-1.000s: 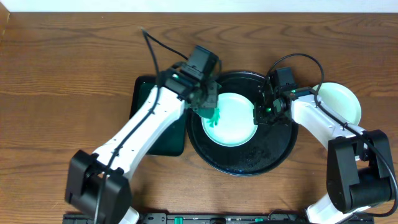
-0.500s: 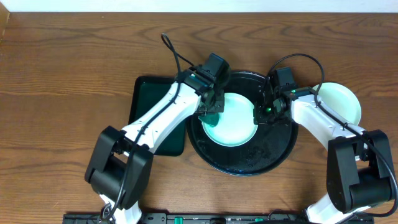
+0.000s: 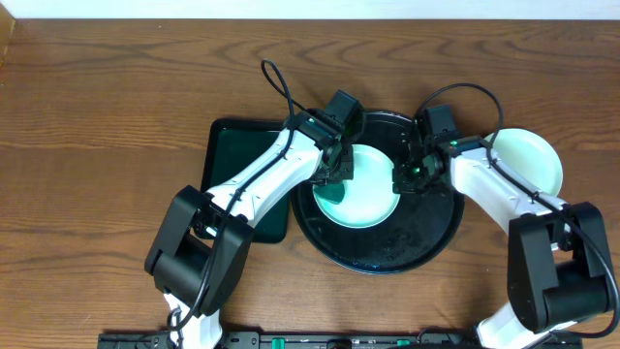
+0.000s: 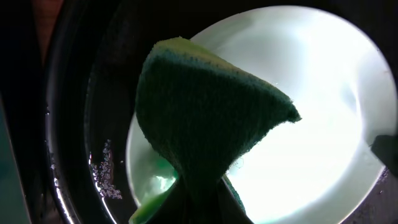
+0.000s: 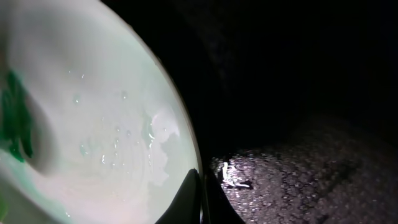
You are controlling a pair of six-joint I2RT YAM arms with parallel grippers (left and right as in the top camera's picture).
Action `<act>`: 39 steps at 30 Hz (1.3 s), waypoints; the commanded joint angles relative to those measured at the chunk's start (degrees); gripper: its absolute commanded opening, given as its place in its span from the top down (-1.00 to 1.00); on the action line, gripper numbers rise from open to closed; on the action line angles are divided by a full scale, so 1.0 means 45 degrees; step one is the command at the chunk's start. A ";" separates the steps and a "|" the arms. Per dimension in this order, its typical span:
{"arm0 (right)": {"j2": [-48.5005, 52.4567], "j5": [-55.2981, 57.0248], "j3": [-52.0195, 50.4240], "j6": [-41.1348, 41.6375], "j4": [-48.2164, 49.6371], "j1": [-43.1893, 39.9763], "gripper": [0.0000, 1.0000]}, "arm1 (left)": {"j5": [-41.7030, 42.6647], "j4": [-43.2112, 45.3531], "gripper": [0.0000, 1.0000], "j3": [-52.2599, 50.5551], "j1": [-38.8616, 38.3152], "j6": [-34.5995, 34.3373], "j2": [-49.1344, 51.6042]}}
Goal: Clean dirty plates on tray and stack at the side
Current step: 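Press the sponge onto the plate and scrub while right gripper holds rim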
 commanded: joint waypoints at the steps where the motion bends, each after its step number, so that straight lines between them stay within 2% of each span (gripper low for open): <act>1: -0.0063 0.0520 -0.0063 0.0170 0.0073 0.0287 0.97 | -0.0087 0.0243 0.86 -0.0058 -0.0053 -0.0257 0.0063; 19: -0.0063 0.0801 -0.0063 0.0170 0.0058 0.0369 0.98 | -0.0889 0.0510 0.85 -0.0583 -0.0058 -0.0486 0.0063; 31: -0.0063 0.0801 -0.0063 -0.0078 0.0078 0.0500 0.97 | -0.0884 0.2278 0.85 -0.2132 -0.0068 -0.0627 0.0063; 39: -0.0063 0.0801 -0.0063 -0.0194 0.0073 0.0510 0.97 | -0.0884 0.2448 0.86 -0.2467 -0.0063 -0.0622 0.0282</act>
